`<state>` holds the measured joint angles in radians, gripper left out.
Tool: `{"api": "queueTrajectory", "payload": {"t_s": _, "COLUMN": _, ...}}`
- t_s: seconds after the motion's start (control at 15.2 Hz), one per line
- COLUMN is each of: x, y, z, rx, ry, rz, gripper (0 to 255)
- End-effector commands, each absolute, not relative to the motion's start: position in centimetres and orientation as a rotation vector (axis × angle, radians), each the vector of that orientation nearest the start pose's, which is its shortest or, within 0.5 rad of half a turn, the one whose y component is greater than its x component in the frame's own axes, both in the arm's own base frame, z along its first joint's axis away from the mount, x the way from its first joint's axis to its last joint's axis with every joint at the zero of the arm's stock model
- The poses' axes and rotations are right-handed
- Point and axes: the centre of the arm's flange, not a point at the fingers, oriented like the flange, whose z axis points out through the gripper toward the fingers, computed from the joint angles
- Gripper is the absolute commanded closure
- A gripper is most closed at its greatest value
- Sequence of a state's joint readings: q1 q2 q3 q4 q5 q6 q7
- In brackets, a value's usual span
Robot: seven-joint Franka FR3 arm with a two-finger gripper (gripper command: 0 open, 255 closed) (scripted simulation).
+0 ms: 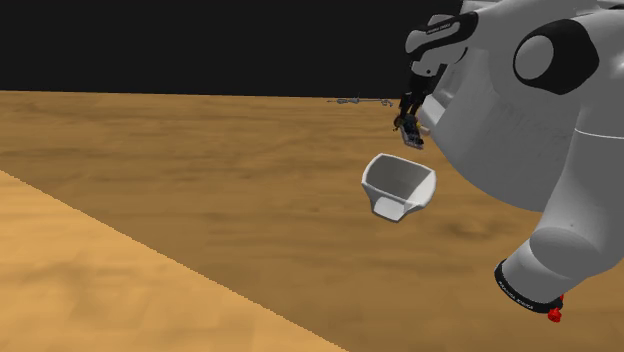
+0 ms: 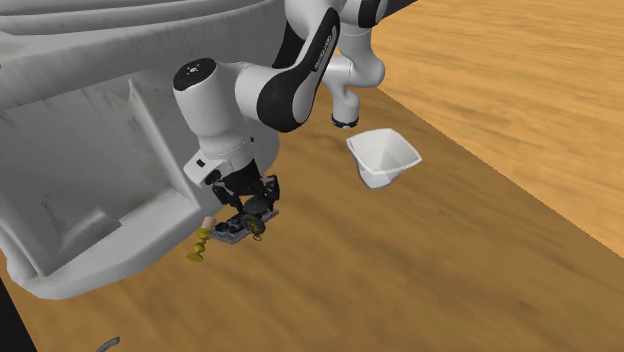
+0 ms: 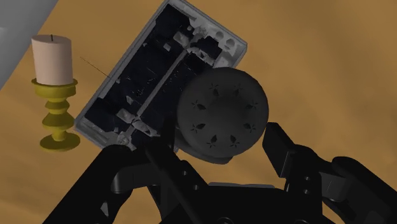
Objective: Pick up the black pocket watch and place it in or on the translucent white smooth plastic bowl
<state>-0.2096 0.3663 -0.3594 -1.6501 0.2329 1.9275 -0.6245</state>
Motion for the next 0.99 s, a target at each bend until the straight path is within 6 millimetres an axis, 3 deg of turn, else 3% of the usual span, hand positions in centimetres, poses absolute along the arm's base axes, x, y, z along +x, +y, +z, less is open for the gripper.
{"api": "queueTrajectory", "payload": {"t_s": 0.0, "x": 56.9, "y": -31.6, "z": 41.8, "rx": -3.034, "ry": 0.023, "rz": 0.002, "gripper": 255}}
{"api": "queueTrajectory", "payload": {"t_s": 0.92, "x": 56.9, "y": -31.6, "z": 49.2, "rx": -3.034, "ry": 0.023, "rz": 0.002, "gripper": 255}}
